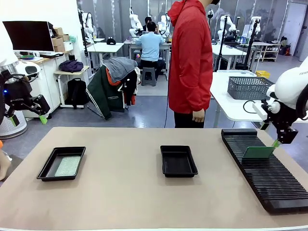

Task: Inspect and transfer BCBs to ESD trays.
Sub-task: Pick up the Blank PCB from the PCB Rack and place it in the right ESD tray.

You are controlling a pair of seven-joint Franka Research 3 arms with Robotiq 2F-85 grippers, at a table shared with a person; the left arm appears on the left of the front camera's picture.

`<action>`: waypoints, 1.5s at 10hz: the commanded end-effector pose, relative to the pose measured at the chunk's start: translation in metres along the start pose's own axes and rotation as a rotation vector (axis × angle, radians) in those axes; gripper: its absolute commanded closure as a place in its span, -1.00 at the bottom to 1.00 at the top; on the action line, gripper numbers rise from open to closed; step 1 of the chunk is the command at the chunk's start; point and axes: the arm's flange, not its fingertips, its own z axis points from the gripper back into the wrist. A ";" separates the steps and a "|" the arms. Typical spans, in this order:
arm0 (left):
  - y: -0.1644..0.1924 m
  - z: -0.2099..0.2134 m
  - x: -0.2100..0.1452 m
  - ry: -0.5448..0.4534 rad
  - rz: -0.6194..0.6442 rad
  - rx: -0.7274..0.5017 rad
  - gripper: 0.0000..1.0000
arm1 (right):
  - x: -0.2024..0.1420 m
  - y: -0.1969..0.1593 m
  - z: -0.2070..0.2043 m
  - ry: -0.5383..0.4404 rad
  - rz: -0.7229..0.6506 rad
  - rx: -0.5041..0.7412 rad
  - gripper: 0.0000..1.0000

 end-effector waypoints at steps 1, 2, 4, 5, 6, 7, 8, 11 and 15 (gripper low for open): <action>0.001 -0.003 0.000 -0.006 0.001 0.000 -1.00 | -0.006 -0.006 -0.024 -0.022 0.011 -0.014 -1.00; 0.001 -0.003 0.000 -0.006 0.001 0.000 -1.00 | -0.006 -0.010 -0.036 -0.027 0.012 -0.007 -1.00; 0.001 -0.003 0.000 -0.006 0.001 0.000 -1.00 | -0.009 -0.015 -0.057 -0.016 -0.012 0.001 -1.00; 0.001 -0.003 0.000 -0.006 0.001 0.000 -1.00 | -0.010 -0.016 -0.065 -0.013 -0.016 0.011 -1.00; 0.001 -0.003 0.000 -0.006 0.001 0.000 -1.00 | -0.011 -0.017 -0.071 -0.012 -0.021 0.013 -1.00; 0.001 -0.003 0.000 -0.006 0.001 0.000 -1.00 | -0.011 -0.018 -0.075 -0.019 -0.021 0.015 -1.00; 0.001 -0.003 0.000 -0.006 0.001 0.000 -1.00 | -0.013 -0.018 -0.079 -0.024 -0.030 0.021 -1.00; 0.001 -0.003 0.000 -0.006 0.001 0.000 -1.00 | -0.006 -0.012 -0.072 0.011 -0.034 0.043 -1.00; 0.001 -0.003 0.000 -0.006 0.001 0.000 -1.00 | -0.006 -0.012 -0.072 0.011 -0.034 0.043 -1.00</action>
